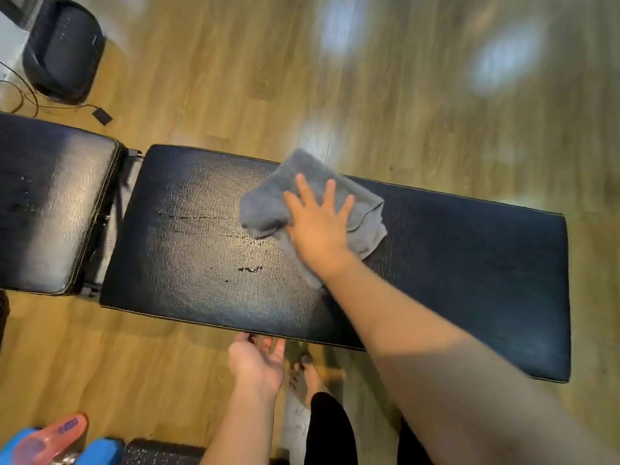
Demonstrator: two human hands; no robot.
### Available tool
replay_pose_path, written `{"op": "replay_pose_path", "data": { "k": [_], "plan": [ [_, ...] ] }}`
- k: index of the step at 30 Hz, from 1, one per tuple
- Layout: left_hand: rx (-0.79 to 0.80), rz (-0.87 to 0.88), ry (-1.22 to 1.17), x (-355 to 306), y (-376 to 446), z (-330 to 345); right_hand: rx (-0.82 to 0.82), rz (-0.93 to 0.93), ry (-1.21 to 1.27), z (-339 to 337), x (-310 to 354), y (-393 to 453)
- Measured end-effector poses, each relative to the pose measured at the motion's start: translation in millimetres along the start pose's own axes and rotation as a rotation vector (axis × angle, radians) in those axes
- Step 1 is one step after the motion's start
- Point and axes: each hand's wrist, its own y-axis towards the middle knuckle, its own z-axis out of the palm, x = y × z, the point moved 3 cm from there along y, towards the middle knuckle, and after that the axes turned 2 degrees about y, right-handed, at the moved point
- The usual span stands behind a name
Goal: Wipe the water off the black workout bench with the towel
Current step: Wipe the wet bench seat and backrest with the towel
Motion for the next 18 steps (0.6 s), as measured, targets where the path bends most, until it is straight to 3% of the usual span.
{"op": "replay_pose_path", "data": {
  "k": [4, 7, 9, 14, 18],
  "plan": [
    [-0.012, 0.038, -0.001, -11, 3, 0, 0.026, -0.256, -0.101, 34, 23, -77],
    [0.057, 0.028, 0.004, -21, 3, 8, 0.085, -0.394, -0.189, 56, -11, -138],
    [-0.029, 0.03, 0.007, -27, 3, 10, 0.141, -0.4, -0.227, 59, -49, -166],
    [-0.121, 0.053, 0.057, -30, 14, 6, 0.125, -0.154, -0.198, 27, -127, -157],
    [-0.157, 0.089, 0.074, -25, 16, 7, 0.002, 0.055, -0.121, -1, -114, -83]
  ]
}}
